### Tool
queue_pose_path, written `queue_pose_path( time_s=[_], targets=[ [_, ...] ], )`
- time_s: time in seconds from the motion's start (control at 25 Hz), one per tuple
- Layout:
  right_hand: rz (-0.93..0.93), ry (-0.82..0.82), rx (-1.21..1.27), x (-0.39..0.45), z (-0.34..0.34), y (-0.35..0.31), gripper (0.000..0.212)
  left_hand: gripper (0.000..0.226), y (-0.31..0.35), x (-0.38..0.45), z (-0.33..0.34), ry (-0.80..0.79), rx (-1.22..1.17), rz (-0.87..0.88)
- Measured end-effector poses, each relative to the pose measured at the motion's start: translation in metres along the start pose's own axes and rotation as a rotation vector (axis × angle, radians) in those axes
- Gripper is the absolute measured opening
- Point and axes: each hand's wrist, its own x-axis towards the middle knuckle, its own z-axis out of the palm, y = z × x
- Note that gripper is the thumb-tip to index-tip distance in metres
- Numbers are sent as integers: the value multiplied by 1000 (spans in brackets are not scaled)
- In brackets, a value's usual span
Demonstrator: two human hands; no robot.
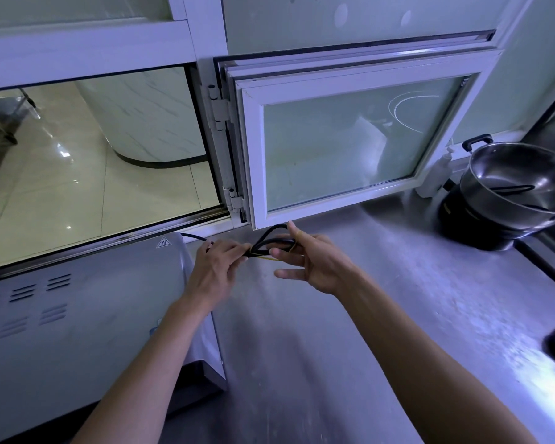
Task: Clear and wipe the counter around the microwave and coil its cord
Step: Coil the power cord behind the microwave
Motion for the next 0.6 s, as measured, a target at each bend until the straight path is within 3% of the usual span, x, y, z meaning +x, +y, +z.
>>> queue_pose_path(
  time_s=[0.4,0.6],
  targets=[
    [142,-56,-214,8,-20,-9,39,42,-14,14,-7,-81,331,189],
    [188,2,-316,24,-27,-6,36,50,4,23,-11,-116,548,206]
  ],
)
